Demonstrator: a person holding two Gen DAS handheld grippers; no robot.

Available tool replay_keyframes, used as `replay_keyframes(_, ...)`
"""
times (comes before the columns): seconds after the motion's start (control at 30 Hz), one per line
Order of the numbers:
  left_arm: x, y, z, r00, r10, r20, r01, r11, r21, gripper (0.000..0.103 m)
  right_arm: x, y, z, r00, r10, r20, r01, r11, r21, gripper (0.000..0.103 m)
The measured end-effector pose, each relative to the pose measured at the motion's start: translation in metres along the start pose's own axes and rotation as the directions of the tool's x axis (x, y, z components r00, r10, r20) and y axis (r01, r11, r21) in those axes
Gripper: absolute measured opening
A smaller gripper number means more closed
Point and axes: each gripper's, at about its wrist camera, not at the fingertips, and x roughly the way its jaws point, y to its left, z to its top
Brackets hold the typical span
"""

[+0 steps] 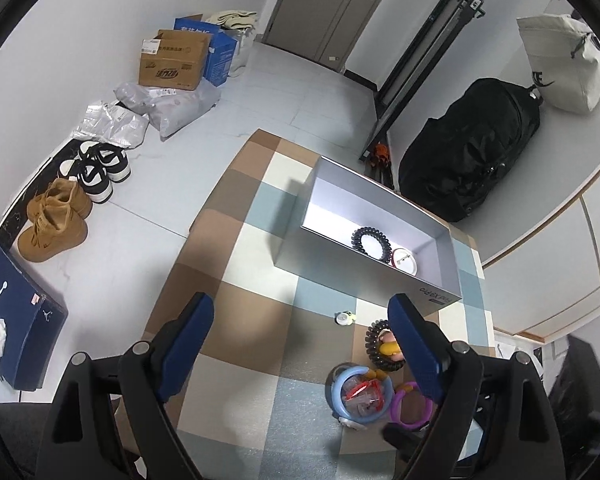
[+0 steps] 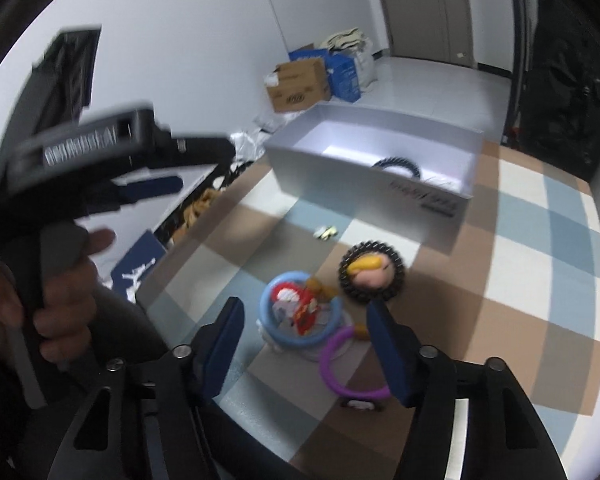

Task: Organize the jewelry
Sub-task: 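Withdraw both grippers from the box back toward the jewelry, then grasp the red charm on the blue ring with the right gripper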

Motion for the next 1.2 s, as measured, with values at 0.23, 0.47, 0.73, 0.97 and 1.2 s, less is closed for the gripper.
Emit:
replay_keyframes(0.23, -0.001, 0.006, 0.000, 1.000, 0.012, -0.004, -0.012, 1.000, -0.002, 0.086, 0.018, 0.010, 0.000, 0.999, -0.041, -0.029, 0.040, 0.998, -0.048, 0.042)
replay_keyframes(0.47, -0.002, 0.011, 0.000, 1.000, 0.003, -0.018, -0.004, 1.000, -0.018, 0.086, 0.032, 0.019, 0.001, 0.996, -0.072, -0.054, 0.067, 0.993, -0.098, 0.029)
replay_keyframes(0.73, -0.001, 0.013, 0.002, 1.000, -0.010, -0.029, 0.009, 0.999, -0.030, 0.086, 0.034, 0.027, -0.001, 0.993, -0.108, -0.041, 0.101, 0.983, -0.151, 0.020)
replay_keyframes(0.97, 0.000, 0.013, 0.001, 0.999, -0.006, -0.035, 0.005, 0.999, -0.032, 0.086, 0.028, 0.026, -0.002, 0.992, -0.123, -0.025, 0.117, 0.981, -0.154, 0.015)
replay_keyframes(1.2, 0.001, 0.013, -0.001, 0.998, -0.051, -0.042, 0.050, 0.998, -0.025, 0.086, 0.008, 0.006, 0.007, 0.997, -0.073, 0.020, 0.074, 0.997, -0.035, 0.015)
